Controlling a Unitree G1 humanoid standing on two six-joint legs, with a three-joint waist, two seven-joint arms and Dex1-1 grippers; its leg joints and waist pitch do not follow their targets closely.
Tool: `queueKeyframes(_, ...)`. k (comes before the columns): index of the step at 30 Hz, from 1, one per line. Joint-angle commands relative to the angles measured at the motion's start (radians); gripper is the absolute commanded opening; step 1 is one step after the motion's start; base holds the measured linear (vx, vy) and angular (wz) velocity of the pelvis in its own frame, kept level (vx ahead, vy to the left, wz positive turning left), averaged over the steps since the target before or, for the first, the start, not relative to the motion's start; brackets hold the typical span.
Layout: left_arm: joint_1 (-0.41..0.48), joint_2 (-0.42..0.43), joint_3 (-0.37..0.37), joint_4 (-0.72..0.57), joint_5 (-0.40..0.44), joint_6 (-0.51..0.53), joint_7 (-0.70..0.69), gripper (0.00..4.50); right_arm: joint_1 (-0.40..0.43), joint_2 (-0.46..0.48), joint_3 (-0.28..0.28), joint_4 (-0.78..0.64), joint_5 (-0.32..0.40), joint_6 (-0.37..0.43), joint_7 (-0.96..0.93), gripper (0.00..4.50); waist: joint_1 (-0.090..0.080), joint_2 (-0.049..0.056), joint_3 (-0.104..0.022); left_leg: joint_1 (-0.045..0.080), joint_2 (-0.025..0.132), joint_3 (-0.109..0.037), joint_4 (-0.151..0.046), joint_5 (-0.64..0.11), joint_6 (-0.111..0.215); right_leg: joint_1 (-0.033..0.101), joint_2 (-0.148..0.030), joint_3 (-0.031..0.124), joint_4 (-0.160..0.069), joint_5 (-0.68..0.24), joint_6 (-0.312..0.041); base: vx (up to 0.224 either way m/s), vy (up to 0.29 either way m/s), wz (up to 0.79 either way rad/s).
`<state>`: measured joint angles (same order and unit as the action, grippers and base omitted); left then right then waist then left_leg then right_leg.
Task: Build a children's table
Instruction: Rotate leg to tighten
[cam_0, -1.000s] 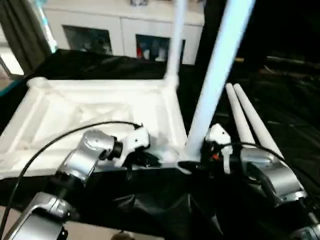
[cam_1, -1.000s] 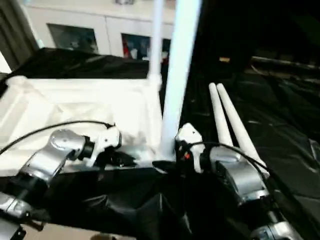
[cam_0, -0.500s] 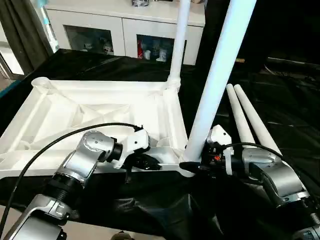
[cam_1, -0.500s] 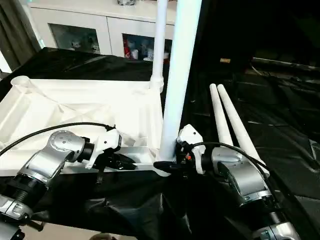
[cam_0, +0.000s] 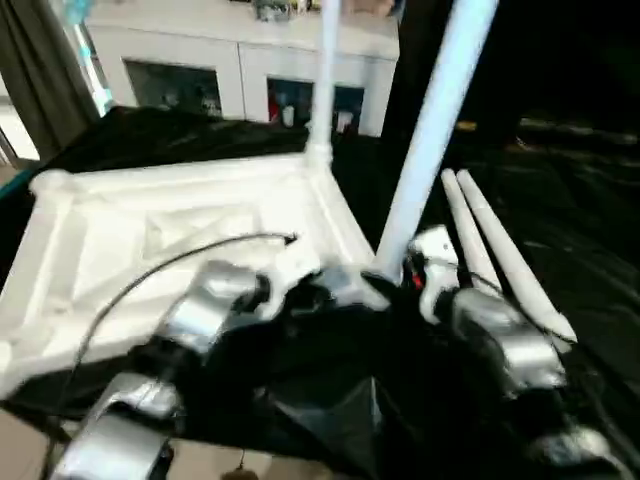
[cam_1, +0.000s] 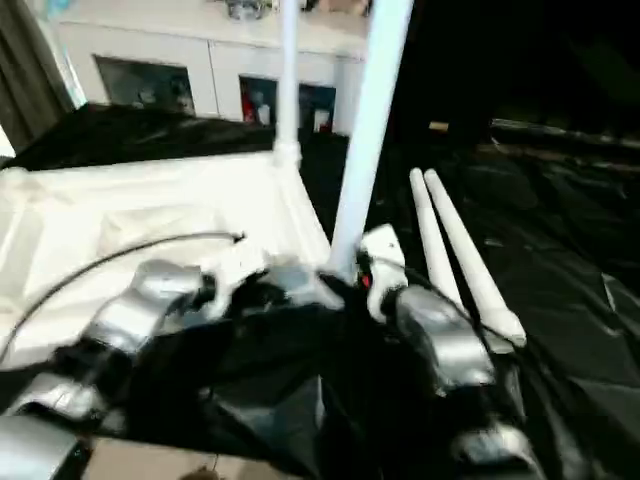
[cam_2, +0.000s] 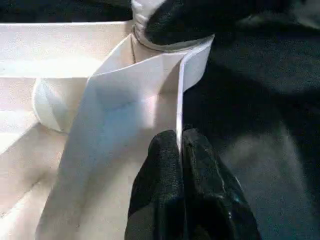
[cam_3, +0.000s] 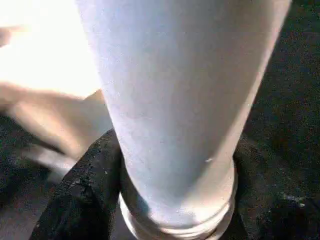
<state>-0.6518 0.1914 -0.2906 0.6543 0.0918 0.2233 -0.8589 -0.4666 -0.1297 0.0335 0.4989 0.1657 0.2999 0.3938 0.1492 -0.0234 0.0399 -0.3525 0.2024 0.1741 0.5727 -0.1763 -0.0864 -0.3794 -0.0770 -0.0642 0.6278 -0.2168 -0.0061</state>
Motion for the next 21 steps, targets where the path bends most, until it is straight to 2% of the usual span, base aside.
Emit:
queueKeyframes(1,-0.033,-0.048,0.040,0.046,0.008,0.023,0.170,0.00,0.003,0.045,-0.008,0.091,-0.006,0.033,-0.116,2.71,-0.006,0.003,-0.047,0.011,0.027,-0.016,-0.079,-0.289,-0.054,0.024,-0.080,0.049,-0.104,-0.343,-0.129,0.000,0.000,0.00)
queueKeyframes(2,-0.061,-0.098,0.042,0.085,0.018,0.021,0.236,0.00,-0.035,0.100,-0.015,0.157,-0.021,-0.013,-0.190,2.71,-0.003,0.014,-0.048,0.015,0.030,-0.014,-0.077,-0.281,-0.049,0.020,-0.078,0.051,-0.103,-0.302,-0.136,0.000,0.000,0.00)
queueKeyframes(3,-0.071,-0.114,0.037,0.097,0.025,0.016,0.256,0.00,-0.049,0.119,-0.012,0.178,-0.030,-0.033,-0.209,2.71,-0.007,0.013,-0.046,0.012,0.028,-0.013,-0.076,-0.285,-0.050,0.019,-0.078,0.051,-0.104,-0.294,-0.138,0.000,0.000,0.00)
queueKeyframes(4,-0.077,-0.125,0.032,0.102,0.028,0.014,0.262,0.00,-0.058,0.134,-0.007,0.190,-0.036,-0.049,-0.216,2.71,-0.008,0.015,-0.048,0.008,0.026,-0.015,-0.077,-0.279,-0.052,0.024,-0.077,0.050,-0.101,-0.286,-0.139,0.000,0.000,0.00)
queueKeyframes(5,-0.080,-0.133,0.031,0.104,0.028,0.009,0.266,0.00,-0.062,0.144,0.000,0.194,-0.041,-0.058,-0.217,2.71,-0.006,0.011,-0.052,0.008,0.026,-0.014,-0.075,-0.256,-0.048,0.028,-0.077,0.049,-0.098,-0.248,-0.139,0.000,0.000,0.00)
queueKeyframes(7,-0.085,-0.142,0.025,0.109,0.029,-0.002,0.259,0.00,-0.068,0.157,0.005,0.199,-0.046,-0.070,-0.221,2.71,-0.005,0.009,-0.053,0.000,0.025,-0.012,-0.072,-0.203,-0.024,0.034,-0.072,0.048,-0.089,-0.147,-0.145,0.000,0.000,0.00)
queueKeyframes(8,-0.087,-0.143,0.021,0.112,0.030,-0.006,0.254,0.00,-0.070,0.161,0.004,0.200,-0.045,-0.073,-0.219,2.71,-0.004,0.008,-0.053,0.000,0.024,-0.011,-0.071,-0.194,-0.019,0.036,-0.071,0.048,-0.087,-0.133,-0.145,0.000,0.000,0.00)
queueKeyframes(9,-0.092,-0.144,0.020,0.120,0.032,-0.010,0.253,0.00,-0.076,0.168,0.000,0.209,-0.046,-0.079,-0.223,3.26,-0.003,0.012,-0.054,0.001,0.025,-0.011,-0.071,-0.189,-0.014,0.036,-0.072,0.048,-0.086,-0.120,-0.149,0.000,0.000,0.00)
queueKeyframes(12,-0.094,-0.141,0.019,0.124,0.032,-0.032,0.240,0.00,-0.078,0.170,-0.007,0.204,-0.045,-0.079,-0.213,3.40,-0.004,0.005,-0.051,0.001,0.024,-0.010,-0.073,-0.202,-0.009,0.036,-0.072,0.047,-0.090,-0.150,-0.148,0.000,0.000,0.00)
queueKeyframes(13,-0.088,-0.131,0.017,0.117,0.027,-0.047,0.218,0.00,-0.073,0.160,-0.001,0.190,-0.046,-0.079,-0.188,3.47,-0.008,0.004,-0.050,-0.001,0.026,-0.013,-0.078,-0.224,-0.010,0.037,-0.075,0.046,-0.094,-0.197,-0.136,0.000,0.000,0.00)
queueKeyframes(14,-0.075,-0.109,0.011,0.103,0.019,-0.065,0.172,0.00,-0.064,0.129,0.019,0.159,-0.052,-0.080,-0.134,3.69,-0.010,-0.001,-0.048,-0.001,0.027,-0.012,-0.079,-0.239,-0.008,0.035,-0.076,0.047,-0.097,-0.231,-0.127,0.000,0.000,0.00)
queueKeyframes(15,-0.074,-0.104,0.010,0.107,0.018,-0.076,0.159,0.00,-0.061,0.112,0.024,0.148,-0.052,-0.087,-0.102,3.69,-0.010,0.000,-0.048,-0.001,0.027,-0.014,-0.080,-0.240,-0.008,0.036,-0.076,0.047,-0.098,-0.241,-0.122,0.000,0.000,0.00)
queueKeyframes(19,-0.065,-0.084,0.014,0.101,0.013,-0.073,0.133,0.00,-0.055,0.083,0.031,0.128,-0.050,-0.092,-0.051,3.78,-0.010,-0.005,-0.048,-0.002,0.027,-0.010,-0.076,-0.207,0.006,0.034,-0.077,0.049,-0.097,-0.215,-0.128,0.000,0.000,0.00)
queueKeyframes(21,-0.036,-0.036,0.021,0.062,-0.020,-0.090,0.033,0.00,-0.016,-0.015,0.067,0.036,-0.046,-0.085,0.087,3.78,-0.004,-0.007,-0.050,-0.003,0.026,-0.009,-0.072,-0.178,0.018,0.038,-0.076,0.049,-0.094,-0.185,-0.131,0.000,0.000,0.00)
